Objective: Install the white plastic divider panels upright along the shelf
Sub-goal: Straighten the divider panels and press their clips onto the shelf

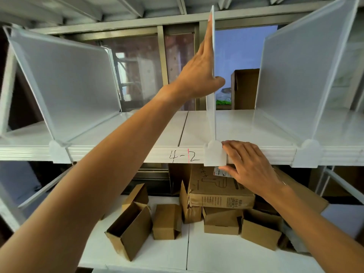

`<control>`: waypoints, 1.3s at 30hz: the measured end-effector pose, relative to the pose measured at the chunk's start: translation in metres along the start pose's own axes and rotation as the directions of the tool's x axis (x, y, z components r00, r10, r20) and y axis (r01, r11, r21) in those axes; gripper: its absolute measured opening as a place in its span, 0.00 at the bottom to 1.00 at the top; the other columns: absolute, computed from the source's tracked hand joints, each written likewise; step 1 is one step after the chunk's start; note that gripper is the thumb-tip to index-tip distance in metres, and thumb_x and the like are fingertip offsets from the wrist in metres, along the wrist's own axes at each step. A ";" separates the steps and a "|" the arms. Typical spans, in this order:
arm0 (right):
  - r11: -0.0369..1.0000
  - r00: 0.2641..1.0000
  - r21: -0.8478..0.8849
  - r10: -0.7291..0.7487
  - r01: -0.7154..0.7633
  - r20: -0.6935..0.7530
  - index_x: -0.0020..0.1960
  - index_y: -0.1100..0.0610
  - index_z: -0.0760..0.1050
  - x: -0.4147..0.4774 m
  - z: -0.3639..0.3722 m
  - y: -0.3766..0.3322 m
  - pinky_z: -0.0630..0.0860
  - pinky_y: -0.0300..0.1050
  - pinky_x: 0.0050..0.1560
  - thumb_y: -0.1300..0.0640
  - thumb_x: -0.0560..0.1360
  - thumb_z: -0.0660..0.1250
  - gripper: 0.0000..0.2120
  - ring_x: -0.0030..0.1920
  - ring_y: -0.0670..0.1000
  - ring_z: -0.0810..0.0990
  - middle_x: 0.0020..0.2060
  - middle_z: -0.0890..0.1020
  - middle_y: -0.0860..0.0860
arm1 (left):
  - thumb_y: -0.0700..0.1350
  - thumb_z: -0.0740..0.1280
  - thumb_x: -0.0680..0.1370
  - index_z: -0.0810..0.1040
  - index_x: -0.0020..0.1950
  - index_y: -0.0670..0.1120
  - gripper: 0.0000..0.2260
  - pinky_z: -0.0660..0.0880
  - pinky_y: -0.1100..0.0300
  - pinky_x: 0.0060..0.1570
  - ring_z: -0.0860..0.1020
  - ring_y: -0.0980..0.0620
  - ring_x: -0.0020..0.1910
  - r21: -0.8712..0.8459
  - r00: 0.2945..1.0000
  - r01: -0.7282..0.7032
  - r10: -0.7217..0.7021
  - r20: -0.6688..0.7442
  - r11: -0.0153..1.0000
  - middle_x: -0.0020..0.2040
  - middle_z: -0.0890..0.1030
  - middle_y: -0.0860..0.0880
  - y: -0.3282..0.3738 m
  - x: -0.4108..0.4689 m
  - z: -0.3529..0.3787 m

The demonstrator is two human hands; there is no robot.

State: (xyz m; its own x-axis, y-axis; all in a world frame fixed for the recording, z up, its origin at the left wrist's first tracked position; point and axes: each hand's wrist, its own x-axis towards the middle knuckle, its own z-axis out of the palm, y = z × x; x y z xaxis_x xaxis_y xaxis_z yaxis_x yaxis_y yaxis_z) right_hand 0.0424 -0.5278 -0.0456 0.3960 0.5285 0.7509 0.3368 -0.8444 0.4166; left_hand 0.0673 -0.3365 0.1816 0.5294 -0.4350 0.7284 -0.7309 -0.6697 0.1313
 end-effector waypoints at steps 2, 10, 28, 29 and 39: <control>1.000 1.000 -0.015 0.002 -0.002 -0.006 0.72 0.61 0.65 0.002 0.001 0.000 0.75 0.56 0.58 0.40 0.75 0.67 0.34 0.57 0.61 0.77 0.60 0.78 0.61 | 0.40 0.70 0.72 0.34 0.79 0.39 0.50 0.72 0.74 0.40 0.71 0.61 0.50 0.007 1.000 -0.001 0.001 0.007 1.000 0.81 0.47 0.41 -0.002 -0.003 -0.003; 0.995 0.998 -0.077 0.060 -0.058 0.021 0.75 0.52 0.66 0.021 0.000 -0.016 0.71 0.56 0.52 0.30 0.75 0.60 0.37 0.49 0.60 0.73 0.51 0.75 0.60 | 0.41 0.70 0.73 0.34 0.79 0.39 0.50 0.67 0.66 0.60 0.68 0.39 0.70 -0.004 0.999 0.049 -0.049 -0.011 0.999 0.81 0.50 0.40 -0.025 -0.014 -0.015; 0.984 0.983 -0.084 -0.165 0.158 -0.085 0.74 0.63 0.65 0.015 0.012 0.000 0.74 0.56 0.55 0.40 0.82 0.58 0.31 0.56 0.58 0.76 0.60 0.79 0.60 | 0.38 0.70 0.73 0.33 0.78 0.37 0.49 0.64 0.86 0.47 0.58 0.39 0.77 -0.004 1.000 0.021 -0.021 -0.003 1.000 0.81 0.47 0.38 -0.024 -0.012 -0.015; 0.984 0.982 -0.098 -0.159 0.150 -0.097 0.75 0.62 0.65 0.016 0.013 0.000 0.74 0.56 0.55 0.39 0.81 0.58 0.32 0.55 0.58 0.75 0.59 0.79 0.60 | 0.39 0.70 0.74 0.33 0.78 0.37 0.49 0.61 0.88 0.45 0.57 0.39 0.77 -0.004 1.000 0.023 -0.023 -0.004 1.000 0.81 0.47 0.37 -0.026 -0.011 -0.016; 0.987 0.992 -0.142 -0.090 0.076 -0.092 0.76 0.53 0.66 0.030 0.015 -0.017 0.72 0.57 0.47 0.33 0.79 0.58 0.33 0.45 0.60 0.76 0.48 0.77 0.61 | 0.43 0.69 0.74 0.35 0.79 0.36 0.48 0.58 0.67 0.62 0.61 0.39 0.75 0.082 1.000 0.027 -0.028 0.008 0.996 0.78 0.56 0.38 -0.048 -0.018 -0.028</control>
State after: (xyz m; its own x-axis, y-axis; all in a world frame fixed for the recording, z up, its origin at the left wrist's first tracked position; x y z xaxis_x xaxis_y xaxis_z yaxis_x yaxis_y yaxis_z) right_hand 0.0617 -0.4967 -0.0381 0.2839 0.5920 0.7543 0.2410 -0.8054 0.5415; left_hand 0.0808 -0.2793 0.1807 0.5531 -0.4206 0.7191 -0.6783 -0.7286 0.0956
